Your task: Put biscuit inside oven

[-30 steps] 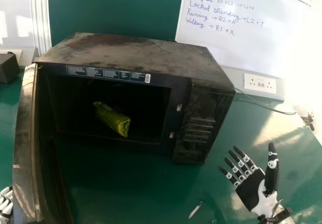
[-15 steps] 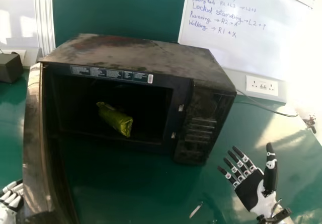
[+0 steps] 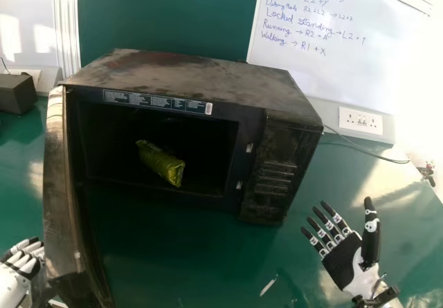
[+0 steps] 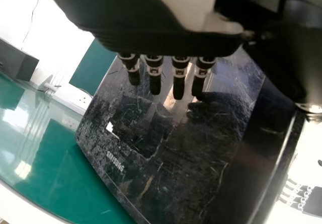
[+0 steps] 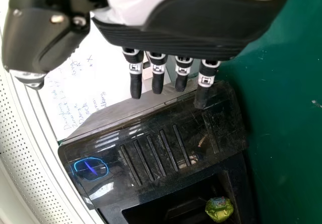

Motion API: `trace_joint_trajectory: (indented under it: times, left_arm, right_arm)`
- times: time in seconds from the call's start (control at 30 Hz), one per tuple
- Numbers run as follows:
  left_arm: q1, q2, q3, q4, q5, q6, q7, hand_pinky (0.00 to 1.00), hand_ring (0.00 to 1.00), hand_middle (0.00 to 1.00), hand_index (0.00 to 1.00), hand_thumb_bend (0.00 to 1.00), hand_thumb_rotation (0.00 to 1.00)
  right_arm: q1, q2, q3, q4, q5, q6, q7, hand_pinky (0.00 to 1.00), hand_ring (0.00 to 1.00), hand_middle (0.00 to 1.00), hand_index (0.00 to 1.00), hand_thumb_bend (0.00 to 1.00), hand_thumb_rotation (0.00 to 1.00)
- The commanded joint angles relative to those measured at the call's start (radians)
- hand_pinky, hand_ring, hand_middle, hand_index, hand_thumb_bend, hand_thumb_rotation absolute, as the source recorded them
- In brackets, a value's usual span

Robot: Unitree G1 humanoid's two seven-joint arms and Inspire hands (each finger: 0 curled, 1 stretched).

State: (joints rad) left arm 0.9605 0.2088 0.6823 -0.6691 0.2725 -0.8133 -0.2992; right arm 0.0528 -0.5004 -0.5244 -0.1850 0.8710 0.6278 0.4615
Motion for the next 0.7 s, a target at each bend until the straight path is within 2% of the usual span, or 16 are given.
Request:
trace_joint_trajectory:
  times: [0.0, 0.3, 0.67]
  left_arm:
    - [-0.029, 0.025, 0.002, -0.023, 0.015, 0.027, -0.01, 1.0, 1.0, 1.0, 1.0, 0.8, 1.0]
    - [-0.07, 0.053, 0.001, -0.033, 0.032, 0.07, -0.014, 1.0, 1.0, 1.0, 0.99, 0.8, 1.0]
    - [-0.14, 0.096, -0.02, -0.047, 0.039, 0.138, -0.041, 1.0, 1.0, 1.0, 0.99, 0.78, 1.0]
  right_arm:
    - [-0.006, 0.012, 0.004, -0.01, -0.002, -0.011, 0.003, 1.0, 1.0, 1.0, 0.99, 0.89, 0.77]
    - [-0.003, 0.018, 0.005, -0.019, -0.003, -0.007, -0.012, 1.0, 1.0, 1.0, 1.0, 0.86, 0.76]
    - [-0.004, 0.02, 0.008, -0.013, -0.004, -0.008, -0.007, 1.0, 1.0, 1.0, 1.0, 0.89, 0.74]
